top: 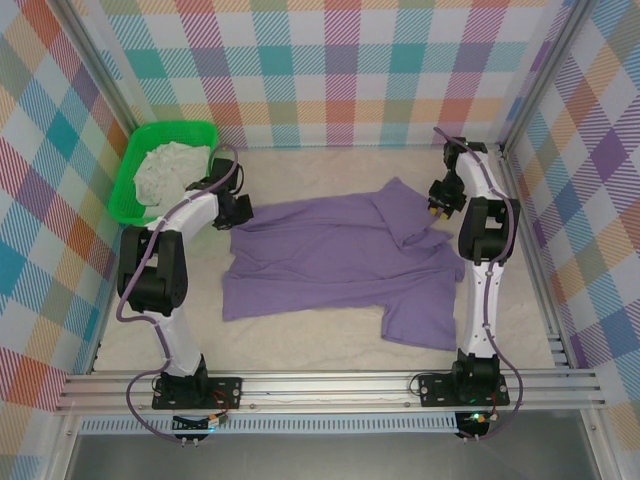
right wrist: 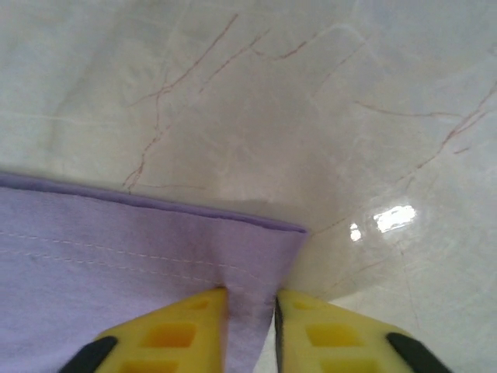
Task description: Fold and stack the t-shirts
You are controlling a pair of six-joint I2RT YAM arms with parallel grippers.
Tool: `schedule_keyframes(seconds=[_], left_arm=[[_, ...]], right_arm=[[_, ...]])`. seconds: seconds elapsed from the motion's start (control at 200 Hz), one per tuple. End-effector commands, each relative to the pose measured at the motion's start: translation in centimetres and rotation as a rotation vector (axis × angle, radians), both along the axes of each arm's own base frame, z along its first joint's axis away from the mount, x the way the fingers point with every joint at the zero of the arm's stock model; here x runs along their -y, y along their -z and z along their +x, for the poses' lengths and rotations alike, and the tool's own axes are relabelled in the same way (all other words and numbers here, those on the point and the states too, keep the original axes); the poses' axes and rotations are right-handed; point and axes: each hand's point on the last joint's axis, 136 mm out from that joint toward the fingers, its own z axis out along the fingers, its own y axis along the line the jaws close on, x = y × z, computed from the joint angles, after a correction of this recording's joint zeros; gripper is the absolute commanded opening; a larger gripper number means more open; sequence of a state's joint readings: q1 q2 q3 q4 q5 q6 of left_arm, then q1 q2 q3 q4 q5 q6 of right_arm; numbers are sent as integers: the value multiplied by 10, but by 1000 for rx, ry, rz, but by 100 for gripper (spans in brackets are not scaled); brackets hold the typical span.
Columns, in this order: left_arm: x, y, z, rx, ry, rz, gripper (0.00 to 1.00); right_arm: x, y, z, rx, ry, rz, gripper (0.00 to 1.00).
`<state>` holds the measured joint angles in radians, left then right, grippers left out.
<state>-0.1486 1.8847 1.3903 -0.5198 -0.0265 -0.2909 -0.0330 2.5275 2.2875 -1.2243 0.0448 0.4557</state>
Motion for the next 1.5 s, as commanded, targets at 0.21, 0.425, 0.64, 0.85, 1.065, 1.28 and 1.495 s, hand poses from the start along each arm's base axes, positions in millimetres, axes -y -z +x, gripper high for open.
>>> schedule_keyframes(seconds=[0.21,0.425,0.64,0.85,1.065,1.28,1.495], left_arm=[[10,-6,3,8,39,-2,0],[18,-55,14,58,71,-21,0],[15,-151,14,215,73,-20,0],[14,-244,-7,354,84,-49,0],[6,-334,-52,506,86,-71,0],[1,-411,-120,686,116,-117,0],[-20,-475,-218,928,122,-83,0]], right_arm=[[-24,23,17,60,-69,97,0],[-31,-73,27,303,-152,117,0],[-37,-205,5,585,-251,82,0],[-45,-325,-43,840,-345,39,0],[-48,-443,-115,1111,-408,-24,0],[-55,-556,-207,1416,-446,-51,0],[-65,-641,-333,1785,-460,-43,0]])
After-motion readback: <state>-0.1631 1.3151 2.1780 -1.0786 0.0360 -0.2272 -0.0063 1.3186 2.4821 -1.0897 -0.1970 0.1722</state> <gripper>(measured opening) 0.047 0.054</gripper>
